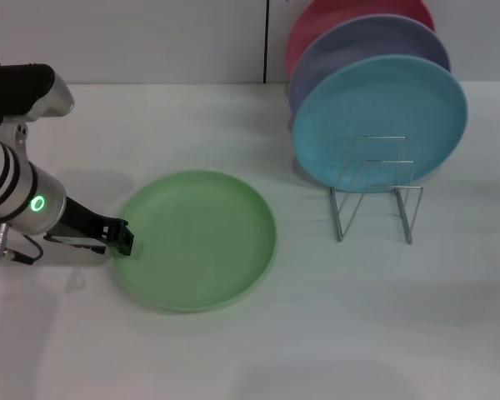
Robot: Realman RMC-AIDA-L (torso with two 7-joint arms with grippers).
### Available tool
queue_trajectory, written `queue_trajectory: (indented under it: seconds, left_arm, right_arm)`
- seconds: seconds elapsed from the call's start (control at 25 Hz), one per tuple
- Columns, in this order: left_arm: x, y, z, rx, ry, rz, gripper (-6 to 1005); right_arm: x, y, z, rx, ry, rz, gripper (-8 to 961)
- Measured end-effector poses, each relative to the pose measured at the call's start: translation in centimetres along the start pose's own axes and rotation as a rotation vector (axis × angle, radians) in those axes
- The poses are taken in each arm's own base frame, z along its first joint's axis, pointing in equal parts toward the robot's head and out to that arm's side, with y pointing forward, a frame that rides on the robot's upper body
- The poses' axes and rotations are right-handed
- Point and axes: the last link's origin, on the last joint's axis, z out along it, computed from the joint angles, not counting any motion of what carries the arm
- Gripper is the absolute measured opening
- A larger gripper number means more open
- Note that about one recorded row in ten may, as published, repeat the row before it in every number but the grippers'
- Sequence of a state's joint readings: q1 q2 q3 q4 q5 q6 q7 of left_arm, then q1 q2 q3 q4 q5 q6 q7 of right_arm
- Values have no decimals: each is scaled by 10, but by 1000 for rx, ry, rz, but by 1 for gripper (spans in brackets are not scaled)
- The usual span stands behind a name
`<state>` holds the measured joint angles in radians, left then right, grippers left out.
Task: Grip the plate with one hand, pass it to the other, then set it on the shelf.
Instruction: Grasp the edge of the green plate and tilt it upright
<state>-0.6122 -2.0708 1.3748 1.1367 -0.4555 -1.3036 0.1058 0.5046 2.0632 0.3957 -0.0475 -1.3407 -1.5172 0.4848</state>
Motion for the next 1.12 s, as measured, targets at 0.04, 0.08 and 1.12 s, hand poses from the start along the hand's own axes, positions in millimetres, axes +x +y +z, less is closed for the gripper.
queue_trajectory:
  seconds: [0.04,0.08,1.12]
  left_arm:
    - [0,0,0,0,0,1,445]
    - [0,0,0,0,0,1,431]
    - [0,4,2,8,-10,28,195]
  right_arm:
    - [0,0,0,0,0,0,734]
    - [0,0,0,0,0,0,734]
    - [0,-1,-1,2,0,1,733]
